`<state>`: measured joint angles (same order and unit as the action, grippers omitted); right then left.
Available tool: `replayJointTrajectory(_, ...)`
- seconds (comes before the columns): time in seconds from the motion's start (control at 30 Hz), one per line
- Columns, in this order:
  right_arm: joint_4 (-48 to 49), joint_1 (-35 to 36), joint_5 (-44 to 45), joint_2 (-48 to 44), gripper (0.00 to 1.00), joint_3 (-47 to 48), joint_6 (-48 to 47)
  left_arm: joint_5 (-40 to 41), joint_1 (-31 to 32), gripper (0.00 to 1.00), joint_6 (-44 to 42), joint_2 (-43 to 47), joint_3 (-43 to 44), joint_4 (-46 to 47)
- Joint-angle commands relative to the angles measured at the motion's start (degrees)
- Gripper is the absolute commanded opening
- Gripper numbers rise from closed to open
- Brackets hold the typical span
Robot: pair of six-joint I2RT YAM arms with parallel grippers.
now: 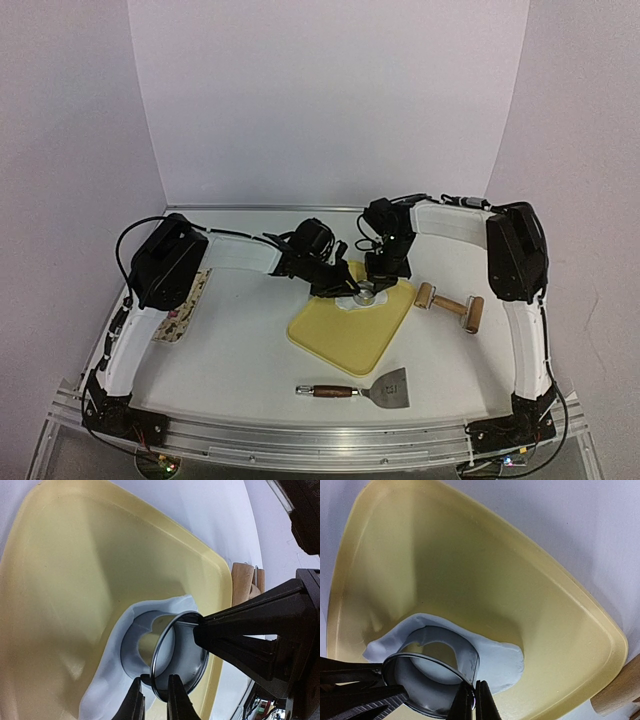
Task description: Roll out the dumpling wrappers from the dough
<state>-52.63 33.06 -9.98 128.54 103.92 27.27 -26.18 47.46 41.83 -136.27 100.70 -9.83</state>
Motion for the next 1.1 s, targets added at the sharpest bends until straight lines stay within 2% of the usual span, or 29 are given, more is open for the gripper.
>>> replayJointTrajectory(0.0,-0.69,1.47,-0.96,7.45,0.00,-2.80,0.25,5.87,0.09,0.12,-2.14,-6.37,-2.84,-15.47)
replayJointTrajectory(0.4,-0.48,1.48,-0.92,6.79,0.00,-6.75,0.43,3.77,0.32,0.11,-1.75,-5.17,-6.22,-11.89)
replayJointTrajectory(0.7,-0.62,1.41,-0.96,4.00,0.00,-4.25,1.66,3.84,0.38,0.13,-2.59,-3.95,1.52,-13.00)
replayJointTrajectory(1.07,-1.97,1.33,-2.42,-1.02,0.03,0.18,2.80,1.06,0.35,0.28,-5.95,-1.81,9.61,-11.26)
